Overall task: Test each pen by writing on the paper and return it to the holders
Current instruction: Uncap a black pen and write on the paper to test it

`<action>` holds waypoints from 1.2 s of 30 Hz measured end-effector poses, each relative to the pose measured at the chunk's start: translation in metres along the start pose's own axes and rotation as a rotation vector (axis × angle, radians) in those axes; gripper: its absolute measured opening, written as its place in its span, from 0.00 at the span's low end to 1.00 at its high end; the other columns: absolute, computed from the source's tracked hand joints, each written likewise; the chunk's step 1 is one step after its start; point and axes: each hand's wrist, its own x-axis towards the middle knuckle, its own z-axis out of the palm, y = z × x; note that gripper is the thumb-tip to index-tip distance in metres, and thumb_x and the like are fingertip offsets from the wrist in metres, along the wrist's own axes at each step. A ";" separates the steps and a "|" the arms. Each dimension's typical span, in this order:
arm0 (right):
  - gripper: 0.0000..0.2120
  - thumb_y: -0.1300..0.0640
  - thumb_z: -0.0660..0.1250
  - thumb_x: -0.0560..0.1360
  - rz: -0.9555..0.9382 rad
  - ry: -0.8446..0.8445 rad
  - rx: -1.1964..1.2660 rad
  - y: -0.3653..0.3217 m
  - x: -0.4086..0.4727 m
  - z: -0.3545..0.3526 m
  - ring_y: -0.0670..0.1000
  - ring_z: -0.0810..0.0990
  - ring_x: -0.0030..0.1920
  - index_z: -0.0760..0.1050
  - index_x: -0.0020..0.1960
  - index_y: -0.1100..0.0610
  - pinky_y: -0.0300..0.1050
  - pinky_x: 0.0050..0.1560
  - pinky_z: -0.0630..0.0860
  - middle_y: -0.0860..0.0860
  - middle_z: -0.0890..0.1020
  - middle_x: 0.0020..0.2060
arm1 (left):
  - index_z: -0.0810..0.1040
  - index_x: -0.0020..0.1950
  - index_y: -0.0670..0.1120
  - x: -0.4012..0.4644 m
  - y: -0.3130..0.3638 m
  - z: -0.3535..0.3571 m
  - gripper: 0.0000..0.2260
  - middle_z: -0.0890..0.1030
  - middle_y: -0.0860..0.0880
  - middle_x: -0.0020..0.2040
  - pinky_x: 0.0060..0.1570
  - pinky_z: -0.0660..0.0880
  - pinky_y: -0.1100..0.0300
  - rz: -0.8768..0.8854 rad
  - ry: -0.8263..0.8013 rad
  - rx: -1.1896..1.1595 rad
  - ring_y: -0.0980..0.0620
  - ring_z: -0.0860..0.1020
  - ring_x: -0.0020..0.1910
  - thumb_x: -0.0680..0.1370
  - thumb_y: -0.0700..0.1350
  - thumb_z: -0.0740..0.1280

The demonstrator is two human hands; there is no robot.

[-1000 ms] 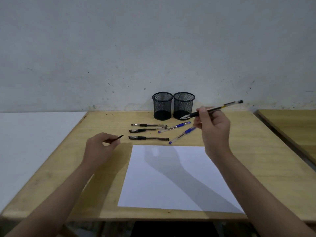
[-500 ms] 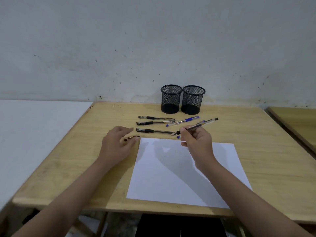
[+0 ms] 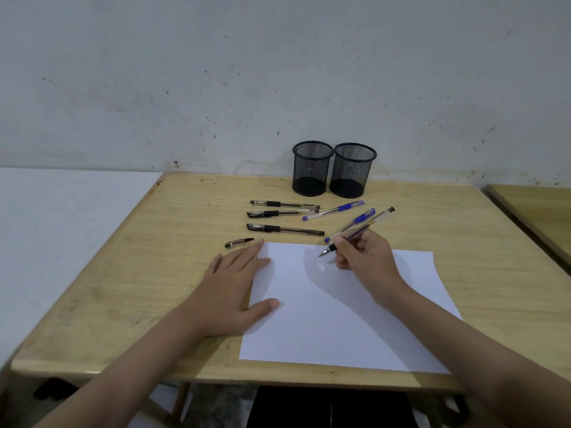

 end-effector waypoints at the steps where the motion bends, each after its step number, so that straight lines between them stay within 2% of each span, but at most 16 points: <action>1: 0.03 0.58 0.68 0.75 0.000 0.011 -0.010 -0.001 0.002 0.001 0.46 0.80 0.33 0.76 0.45 0.57 0.39 0.36 0.80 0.53 0.82 0.36 | 0.59 0.72 0.55 0.000 0.001 -0.001 0.36 0.46 0.60 0.76 0.73 0.46 0.44 -0.007 -0.002 -0.005 0.59 0.48 0.74 0.68 0.72 0.52; 4: 0.03 0.57 0.66 0.77 -0.046 0.049 0.004 -0.005 0.008 0.010 0.45 0.81 0.31 0.74 0.45 0.56 0.40 0.35 0.78 0.54 0.82 0.38 | 0.56 0.72 0.56 0.002 0.002 -0.002 0.38 0.46 0.61 0.76 0.73 0.44 0.43 -0.023 -0.010 -0.020 0.60 0.45 0.74 0.67 0.73 0.53; 7: 0.04 0.59 0.64 0.78 -0.217 0.034 -0.007 -0.006 0.011 0.027 0.46 0.83 0.36 0.72 0.45 0.52 0.40 0.38 0.78 0.54 0.83 0.38 | 0.50 0.75 0.55 0.004 0.002 -0.003 0.41 0.43 0.62 0.76 0.72 0.42 0.43 -0.029 -0.035 -0.010 0.61 0.43 0.74 0.67 0.74 0.54; 9: 0.06 0.59 0.62 0.78 -0.326 -0.012 -0.069 -0.005 0.012 0.038 0.48 0.83 0.40 0.70 0.46 0.48 0.45 0.44 0.80 0.49 0.81 0.38 | 0.47 0.75 0.55 0.004 0.003 -0.003 0.43 0.42 0.62 0.76 0.71 0.40 0.43 -0.030 -0.044 0.013 0.60 0.42 0.74 0.67 0.74 0.53; 12: 0.07 0.57 0.61 0.78 -0.391 -0.066 -0.139 -0.003 0.014 0.052 0.51 0.83 0.44 0.69 0.48 0.44 0.56 0.49 0.80 0.46 0.80 0.38 | 0.48 0.76 0.53 0.009 0.001 -0.004 0.43 0.45 0.60 0.76 0.72 0.39 0.42 -0.019 -0.019 0.034 0.57 0.44 0.75 0.67 0.74 0.54; 16: 0.10 0.58 0.60 0.79 -0.418 -0.053 -0.212 0.002 0.021 0.058 0.56 0.82 0.42 0.68 0.49 0.41 0.62 0.44 0.78 0.45 0.78 0.38 | 0.49 0.76 0.52 0.016 0.001 -0.003 0.45 0.48 0.58 0.77 0.72 0.38 0.41 -0.007 -0.018 0.034 0.56 0.46 0.75 0.66 0.75 0.52; 19: 0.10 0.60 0.60 0.79 -0.402 -0.049 -0.205 0.003 0.025 0.057 0.54 0.82 0.42 0.68 0.50 0.44 0.59 0.43 0.80 0.44 0.78 0.38 | 0.49 0.76 0.52 0.015 0.000 -0.002 0.46 0.47 0.59 0.76 0.71 0.37 0.41 0.003 -0.018 0.028 0.57 0.45 0.75 0.64 0.77 0.47; 21: 0.07 0.61 0.61 0.79 -0.411 -0.033 -0.166 0.004 0.024 0.056 0.52 0.82 0.41 0.70 0.50 0.50 0.54 0.43 0.81 0.47 0.79 0.38 | 0.50 0.76 0.53 0.013 -0.001 -0.002 0.45 0.47 0.60 0.76 0.71 0.38 0.40 0.002 -0.030 0.025 0.58 0.44 0.74 0.65 0.77 0.49; 23: 0.07 0.61 0.63 0.77 -0.438 0.009 -0.109 0.003 0.021 0.057 0.52 0.82 0.37 0.71 0.47 0.50 0.50 0.40 0.81 0.50 0.80 0.36 | 0.50 0.76 0.54 0.011 -0.002 -0.003 0.43 0.46 0.60 0.76 0.72 0.38 0.40 0.000 -0.052 0.040 0.59 0.43 0.74 0.66 0.75 0.51; 25: 0.08 0.61 0.66 0.76 -0.393 0.035 -0.050 -0.002 0.020 0.062 0.52 0.82 0.32 0.72 0.43 0.50 0.45 0.34 0.80 0.52 0.80 0.33 | 0.49 0.76 0.55 0.011 -0.002 -0.004 0.42 0.45 0.60 0.76 0.72 0.38 0.40 0.001 -0.060 0.052 0.60 0.42 0.74 0.67 0.74 0.52; 27: 0.08 0.64 0.67 0.75 -0.234 0.013 0.042 -0.007 0.023 0.071 0.49 0.80 0.27 0.70 0.40 0.56 0.39 0.29 0.76 0.55 0.78 0.30 | 0.50 0.76 0.54 0.011 -0.002 -0.004 0.42 0.46 0.59 0.77 0.72 0.39 0.41 0.001 -0.050 0.044 0.59 0.43 0.75 0.67 0.74 0.53; 28: 0.09 0.66 0.66 0.75 -0.136 -0.016 0.106 -0.009 0.025 0.076 0.48 0.80 0.25 0.69 0.39 0.58 0.40 0.29 0.76 0.57 0.77 0.30 | 0.51 0.75 0.53 0.011 -0.001 -0.003 0.42 0.47 0.59 0.77 0.72 0.39 0.41 0.000 -0.044 0.041 0.59 0.43 0.75 0.67 0.74 0.53; 31: 0.10 0.69 0.63 0.74 0.053 -0.075 0.206 -0.011 0.033 0.083 0.48 0.79 0.25 0.67 0.37 0.60 0.47 0.34 0.80 0.57 0.75 0.29 | 0.55 0.74 0.53 0.009 -0.001 -0.003 0.42 0.49 0.59 0.77 0.72 0.40 0.43 -0.008 -0.007 0.039 0.59 0.45 0.75 0.67 0.75 0.53; 36: 0.10 0.65 0.67 0.74 0.095 -0.117 0.084 -0.012 0.034 0.078 0.51 0.83 0.30 0.70 0.36 0.59 0.46 0.34 0.81 0.58 0.80 0.31 | 0.59 0.72 0.52 0.006 0.000 -0.005 0.42 0.54 0.58 0.76 0.73 0.41 0.45 -0.024 0.032 0.038 0.58 0.50 0.74 0.65 0.76 0.54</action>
